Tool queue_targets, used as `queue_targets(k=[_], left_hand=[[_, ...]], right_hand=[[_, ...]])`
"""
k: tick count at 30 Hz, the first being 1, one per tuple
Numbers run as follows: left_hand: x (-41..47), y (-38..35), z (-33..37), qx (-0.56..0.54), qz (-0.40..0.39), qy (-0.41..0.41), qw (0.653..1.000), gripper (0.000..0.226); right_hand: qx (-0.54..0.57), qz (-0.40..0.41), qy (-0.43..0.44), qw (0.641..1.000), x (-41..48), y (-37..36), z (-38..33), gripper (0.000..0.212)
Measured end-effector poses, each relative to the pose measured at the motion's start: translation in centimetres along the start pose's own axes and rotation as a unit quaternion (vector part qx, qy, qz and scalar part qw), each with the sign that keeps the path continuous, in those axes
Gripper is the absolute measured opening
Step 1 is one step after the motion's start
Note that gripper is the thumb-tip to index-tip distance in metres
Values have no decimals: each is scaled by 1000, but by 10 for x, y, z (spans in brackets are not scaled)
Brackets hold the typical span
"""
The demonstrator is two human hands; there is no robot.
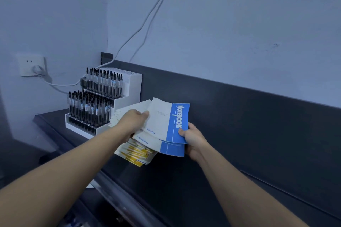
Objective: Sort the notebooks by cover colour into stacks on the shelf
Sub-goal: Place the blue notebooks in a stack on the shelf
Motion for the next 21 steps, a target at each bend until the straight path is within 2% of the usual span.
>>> queue_targets(k=[6,9,12,21], left_hand=[[-24,-33,5,24,-17,-15,999,35],[-37,-50,15,37,-17,-37,998,35],[-53,-62,27,40,-17,-73,996,30],[-109,-101,35,4,-94,-133,987,28]], right_hand=[[-30,7,36,999,-34,24,1,32],[-33,26,44,998,-53,39,0,26],[-40,69,60,995,-72,56,-3,22],[-55,185,125,973,-153,95,-1,37]])
Point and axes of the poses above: each hand's wrist, its own x-axis towards the middle knuckle, its own y-axis out of the back of the hand, z = x × y, the point moved 7 cm from there along x, towards the middle knuckle, and after that the axes turned 3 degrees about -z, right-handed, at the moved point
